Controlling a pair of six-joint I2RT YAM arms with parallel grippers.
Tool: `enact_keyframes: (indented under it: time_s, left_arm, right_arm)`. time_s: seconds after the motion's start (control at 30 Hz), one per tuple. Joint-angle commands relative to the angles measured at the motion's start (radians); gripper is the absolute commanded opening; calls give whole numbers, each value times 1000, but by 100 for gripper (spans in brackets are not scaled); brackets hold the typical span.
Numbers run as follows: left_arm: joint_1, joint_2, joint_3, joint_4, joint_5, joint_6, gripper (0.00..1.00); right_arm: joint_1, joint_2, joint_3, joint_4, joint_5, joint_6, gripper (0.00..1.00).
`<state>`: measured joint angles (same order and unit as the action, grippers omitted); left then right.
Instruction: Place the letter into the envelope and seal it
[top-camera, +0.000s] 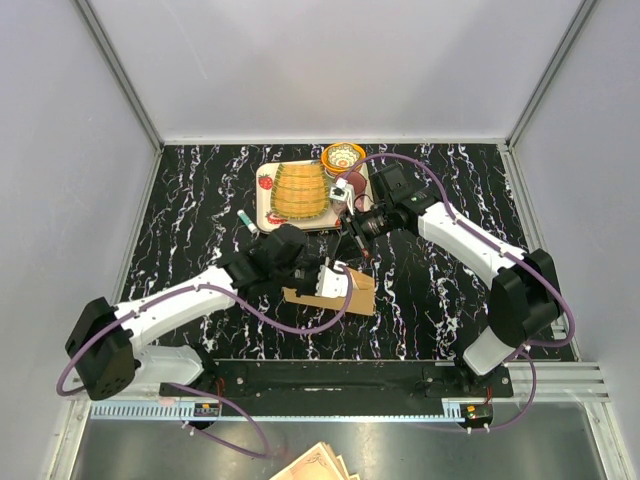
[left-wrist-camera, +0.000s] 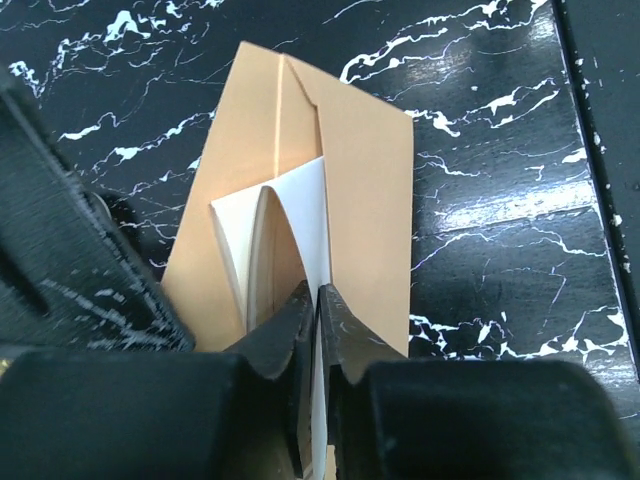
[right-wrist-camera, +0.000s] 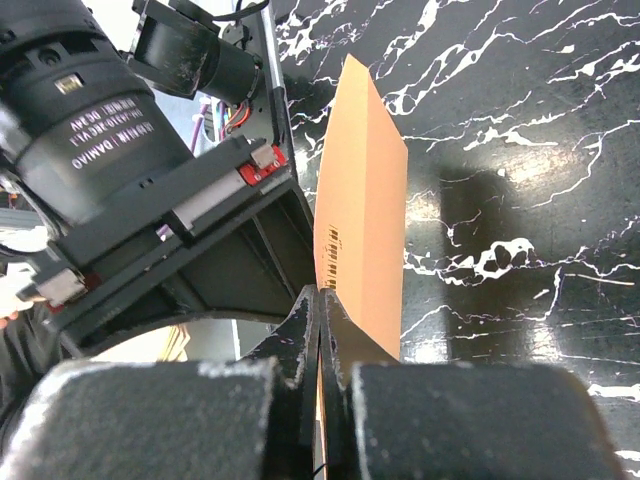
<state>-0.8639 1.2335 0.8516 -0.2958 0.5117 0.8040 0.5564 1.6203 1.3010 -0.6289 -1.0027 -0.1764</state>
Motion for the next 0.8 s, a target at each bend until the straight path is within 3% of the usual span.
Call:
enact_keyframes:
  time_s: [0.0, 0.17, 0.37, 0.53, 0.77]
  left_arm:
    - [-26, 29, 50, 18, -5, 17, 8]
    - [-44, 55, 76, 4, -64, 4, 0]
    - [-63, 110, 138, -80, -87, 0, 0]
    - [-63, 110, 147, -132, -105, -8, 30]
    - [-63, 29, 170, -175, -91, -31, 35]
  right_arm:
    - [8, -30, 1, 47, -51, 37, 0]
    - [10, -39, -19, 69, -48, 58, 0]
    - [20, -54, -35, 80, -42, 67, 0]
    - [23, -71, -57, 81, -33, 52, 0]
    - [23, -82, -88, 80, -30, 26, 0]
